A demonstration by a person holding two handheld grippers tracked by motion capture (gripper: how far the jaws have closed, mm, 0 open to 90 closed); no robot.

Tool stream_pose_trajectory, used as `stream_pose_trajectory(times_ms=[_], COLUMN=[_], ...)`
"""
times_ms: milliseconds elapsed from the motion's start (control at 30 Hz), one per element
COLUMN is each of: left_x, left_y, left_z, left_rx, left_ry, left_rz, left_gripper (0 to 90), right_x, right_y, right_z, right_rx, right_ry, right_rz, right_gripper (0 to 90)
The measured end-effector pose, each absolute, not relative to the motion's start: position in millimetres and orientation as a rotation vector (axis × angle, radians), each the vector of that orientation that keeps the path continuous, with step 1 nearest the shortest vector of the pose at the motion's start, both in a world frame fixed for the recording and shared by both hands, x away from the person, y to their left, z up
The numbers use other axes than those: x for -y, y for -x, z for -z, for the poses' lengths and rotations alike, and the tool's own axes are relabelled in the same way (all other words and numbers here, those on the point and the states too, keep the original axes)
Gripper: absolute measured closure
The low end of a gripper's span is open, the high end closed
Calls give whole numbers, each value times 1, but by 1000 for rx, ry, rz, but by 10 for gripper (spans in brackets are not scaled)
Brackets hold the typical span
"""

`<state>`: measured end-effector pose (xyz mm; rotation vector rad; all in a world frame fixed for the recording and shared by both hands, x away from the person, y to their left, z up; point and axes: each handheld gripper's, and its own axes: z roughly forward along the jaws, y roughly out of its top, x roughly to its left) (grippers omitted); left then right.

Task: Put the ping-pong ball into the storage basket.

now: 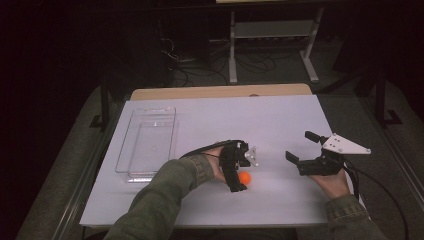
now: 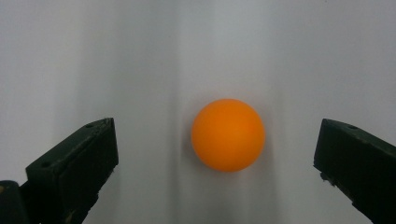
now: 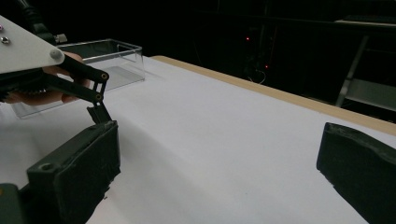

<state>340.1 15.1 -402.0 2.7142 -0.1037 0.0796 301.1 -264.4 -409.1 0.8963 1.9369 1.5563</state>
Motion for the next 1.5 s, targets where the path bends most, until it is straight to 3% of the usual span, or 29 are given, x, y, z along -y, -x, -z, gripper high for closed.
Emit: stream_pose_trajectory(times_ms=[500,1033,1233,1500], left_x=[-14,-12,-13,-13], left_y=[-342,-341,-342,-342], left_z=[413,414,414,415], left_rx=[104,124,123,123], left_ry=[-2764,-2755,-2758,-2755], left_rz=[-69,-63,-58,-38], left_gripper=[11,187,301,356], right_x=[264,265,264,265], right_y=[-301,-301,-301,-301], right_z=[409,409,409,409], right_rx=[-1939,-1937,-1939,-1938], right_ry=[-897,-897,-896,-895], right_rz=[-1556,-1555,-1552,-1553], right_gripper=[0,0,0,0])
